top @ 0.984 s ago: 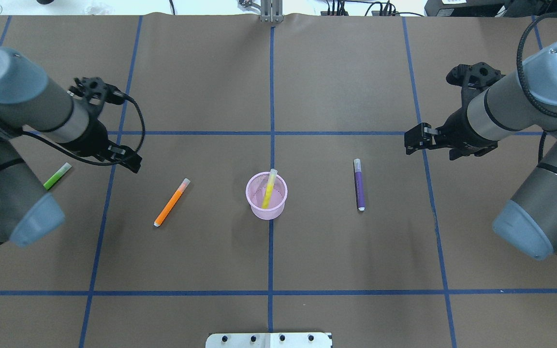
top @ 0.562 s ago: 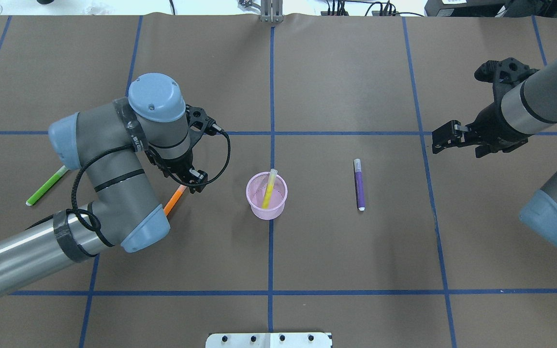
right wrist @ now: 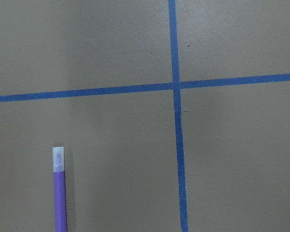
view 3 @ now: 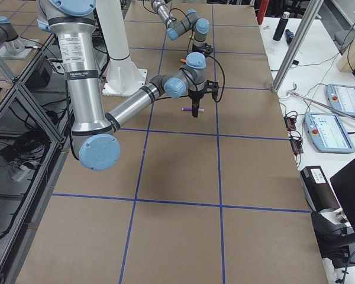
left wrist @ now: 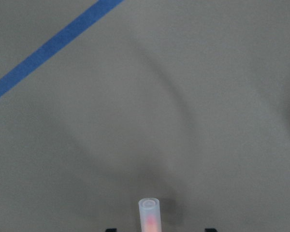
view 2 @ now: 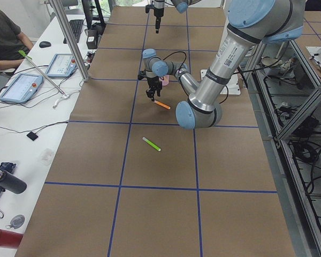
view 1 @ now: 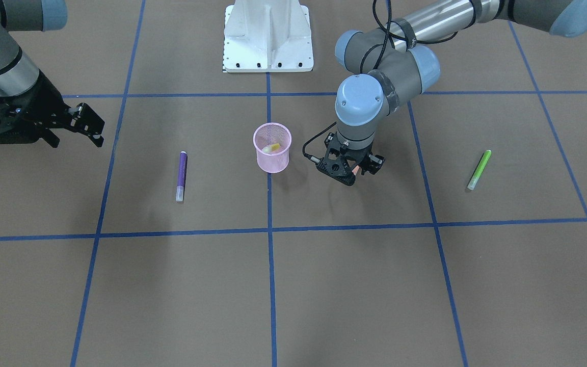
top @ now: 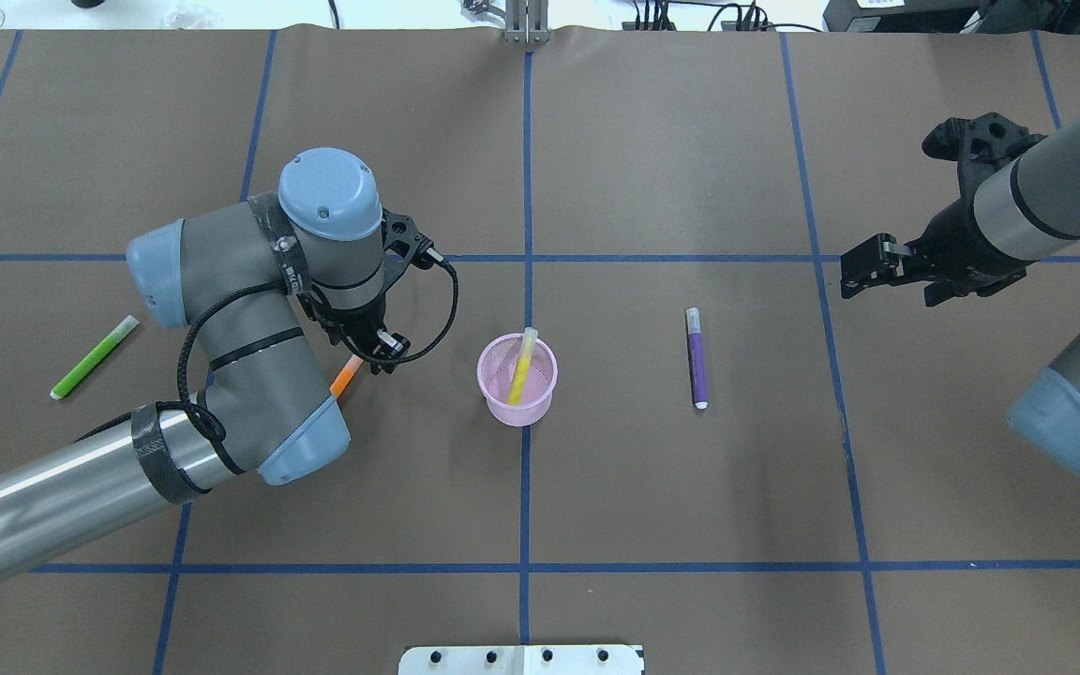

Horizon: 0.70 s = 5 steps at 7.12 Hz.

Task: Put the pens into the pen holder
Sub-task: 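Close the left gripper on the orange pen and lift it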

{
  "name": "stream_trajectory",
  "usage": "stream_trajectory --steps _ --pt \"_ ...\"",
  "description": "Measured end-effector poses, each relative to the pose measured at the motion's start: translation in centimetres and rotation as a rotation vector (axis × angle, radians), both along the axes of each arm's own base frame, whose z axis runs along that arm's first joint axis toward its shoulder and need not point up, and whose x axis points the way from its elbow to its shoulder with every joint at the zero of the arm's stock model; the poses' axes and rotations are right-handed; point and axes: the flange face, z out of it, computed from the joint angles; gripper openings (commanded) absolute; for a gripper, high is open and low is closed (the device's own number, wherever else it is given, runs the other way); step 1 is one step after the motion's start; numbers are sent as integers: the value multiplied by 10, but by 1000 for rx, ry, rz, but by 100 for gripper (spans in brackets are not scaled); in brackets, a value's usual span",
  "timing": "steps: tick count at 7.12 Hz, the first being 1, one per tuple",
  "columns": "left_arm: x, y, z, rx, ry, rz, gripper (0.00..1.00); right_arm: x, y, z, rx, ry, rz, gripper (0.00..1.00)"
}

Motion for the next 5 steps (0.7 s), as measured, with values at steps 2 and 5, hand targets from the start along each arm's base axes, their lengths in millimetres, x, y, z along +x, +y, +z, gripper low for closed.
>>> stream_trajectory --steps 2,5 --pt "-1 1 12 -16 -23 2 66 0 0 -1 1 -1 0 100" --pt "-1 4 22 -32 -35 5 58 0 0 -1 5 -5 2 100"
